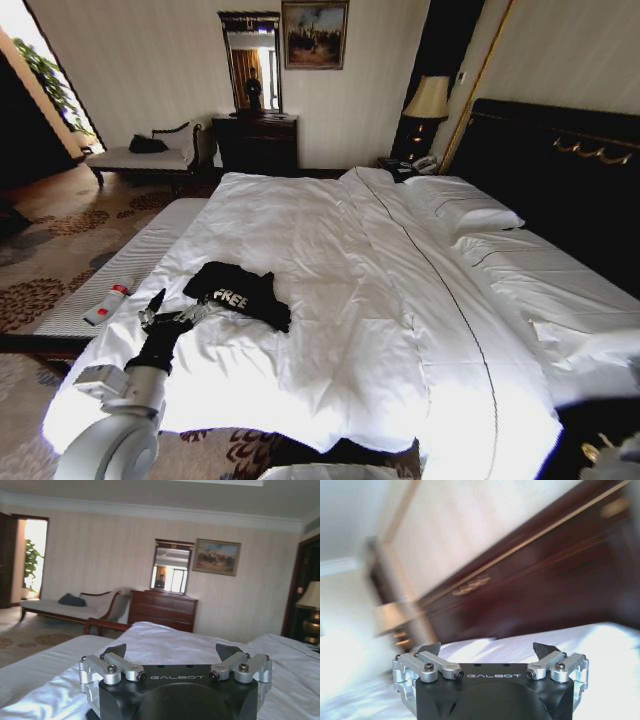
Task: Fold the clothes on the bed.
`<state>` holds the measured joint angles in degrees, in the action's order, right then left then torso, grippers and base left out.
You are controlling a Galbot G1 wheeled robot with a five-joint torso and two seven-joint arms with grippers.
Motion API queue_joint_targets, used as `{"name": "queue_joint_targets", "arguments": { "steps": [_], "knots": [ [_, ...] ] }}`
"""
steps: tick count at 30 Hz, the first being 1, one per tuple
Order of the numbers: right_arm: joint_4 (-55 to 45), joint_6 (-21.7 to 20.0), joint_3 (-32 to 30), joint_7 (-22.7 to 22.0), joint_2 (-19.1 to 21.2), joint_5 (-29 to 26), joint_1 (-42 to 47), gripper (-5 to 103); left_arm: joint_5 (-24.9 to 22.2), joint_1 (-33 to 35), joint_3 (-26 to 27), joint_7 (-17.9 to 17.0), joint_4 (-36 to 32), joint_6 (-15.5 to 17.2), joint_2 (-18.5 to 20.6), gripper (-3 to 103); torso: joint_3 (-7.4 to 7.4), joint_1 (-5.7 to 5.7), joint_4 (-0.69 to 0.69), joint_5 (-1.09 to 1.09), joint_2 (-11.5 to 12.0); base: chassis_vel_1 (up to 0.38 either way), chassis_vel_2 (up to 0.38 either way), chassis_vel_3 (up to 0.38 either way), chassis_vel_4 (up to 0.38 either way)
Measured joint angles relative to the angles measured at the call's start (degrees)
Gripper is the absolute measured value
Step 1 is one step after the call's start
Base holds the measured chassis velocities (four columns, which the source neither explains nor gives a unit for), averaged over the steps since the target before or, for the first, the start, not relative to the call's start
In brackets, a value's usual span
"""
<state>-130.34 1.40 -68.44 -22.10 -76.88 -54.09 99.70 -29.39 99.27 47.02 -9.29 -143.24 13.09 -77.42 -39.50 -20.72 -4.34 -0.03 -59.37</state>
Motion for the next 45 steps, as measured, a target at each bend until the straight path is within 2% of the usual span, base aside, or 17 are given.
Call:
{"name": "queue_joint_targets", "arguments": {
  "steps": [1,2,6,7,10,11,13,16,19,24,25,27,30,34,36,40,45],
  "knots": [
    [0.0,0.0,0.0,0.0,0.0,0.0,0.0,100,0.0,0.0,0.0,0.0,0.0,0.0,0.0,100,0.0,0.0,0.0,0.0,0.0,0.0,0.0,0.0,0.0],
    [1.9,0.1,3.3,2.5,1.1,0.8,-2.6,100,0.7,-0.1,0.5,-0.3,0.0,0.0,-1.3,100,0.0,0.0,0.02,0.01,0.0,0.0,0.0,0.0,0.0],
    [5.1,0.4,12.0,7.6,1.9,5.6,-8.0,100,2.1,0.7,0.5,-0.7,0.0,0.6,-4.3,100,-0.01,-0.01,0.04,0.0,0.0,0.0,0.0,0.0,0.0],
    [5.1,0.4,12.0,7.6,1.9,5.6,-8.0,100,2.1,0.7,0.5,-0.7,0.0,0.6,-4.3,100,-0.01,-0.01,0.04,0.0,0.0,0.0,0.0,0.0,0.0],
    [5.1,1.6,14.8,11.0,0.8,11.0,-7.4,100,3.6,0.7,-0.7,-0.3,0.0,0.6,-4.8,100,-0.01,0.0,0.01,0.0,0.0,0.0,0.0,0.0,0.0],
    [4.6,3.0,15.6,13.1,0.0,14.3,-6.0,100,4.0,0.9,-1.3,0.0,0.1,0.6,-4.9,100,0.0,0.0,-0.06,0.0,0.0,0.0,0.0,0.0,0.0],
    [4.4,3.8,15.9,14.0,-0.2,15.9,-5.4,100,4.1,1.2,-1.6,0.1,0.2,0.6,-5.0,100,0.0,-0.01,-0.06,-0.01,0.0,0.0,0.0,0.0,0.0],
    [4.2,7.3,17.0,17.5,-0.9,20.4,-4.0,100,4.3,2.1,-2.0,0.7,0.8,-0.1,-5.4,100,0.0,0.0,0.02,-0.01,0.0,0.0,0.0,0.0,0.0],
    [4.1,8.4,17.8,19.1,-1.2,21.6,-3.5,100,4.8,2.0,-2.1,1.3,1.0,-0.5,-5.5,100,0.0,0.0,0.01,-0.01,0.0,0.0,0.0,0.0,0.0],
    [3.6,10.7,20.5,20.4,-1.0,21.7,-3.2,100,4.8,1.6,-2.1,3.3,1.0,-1.3,-5.2,100,0.0,0.0,0.01,-0.01,0.0,0.0,0.0,0.0,0.0],
    [4.1,12.4,21.0,22.2,-0.6,22.0,-3.3,100,4.7,1.2,-2.1,5.3,1.3,-2.2,-4.9,100,0.0,0.0,0.01,-0.01,0.0,0.0,0.0,0.0,0.0],
    [4.5,13.1,21.0,23.7,-0.3,22.3,-3.3,100,4.7,1.1,-2.2,6.2,1.5,-2.7,-4.7,100,0.0,0.0,0.01,-0.01,0.0,0.0,0.0,0.0,0.0],
    [6.4,16.4,20.1,31.0,1.3,26.0,-2.9,100,5.8,0.4,-2.6,9.9,2.3,-4.1,-4.0,100,0.0,0.0,0.0,-0.01,0.0,0.0,0.0,0.0,0.0],
    [7.0,17.4,19.1,32.9,2.8,30.1,-3.2,100,8.4,0.4,-2.9,10.8,2.5,-4.7,-3.8,100,0.0,0.0,0.0,0.0,0.0,0.0,0.0,0.0,0.0],
    [6.2,16.1,18.1,32.9,4.4,32.9,-3.8,100,9.8,0.8,-3.2,11.1,2.5,-4.9,-3.8,100,0.0,0.0,0.01,0.0,0.0,0.0,0.0,0.0,0.0],
    [4.9,13.6,17.1,31.5,6.5,33.9,-4.3,100,10.9,1.2,-3.1,11.1,1.9,-5.1,-3.8,100,0.0,0.0,0.01,0.0,0.0,0.0,0.0,0.0,0.0],
    [4.0,12.6,16.3,30.9,8.2,33.0,-4.1,100,10.8,2.0,-2.7,11.1,0.4,-5.0,-3.5,100,0.0,0.0,0.01,0.0,0.0,0.0,0.0,0.0,0.0]
  ]
}}
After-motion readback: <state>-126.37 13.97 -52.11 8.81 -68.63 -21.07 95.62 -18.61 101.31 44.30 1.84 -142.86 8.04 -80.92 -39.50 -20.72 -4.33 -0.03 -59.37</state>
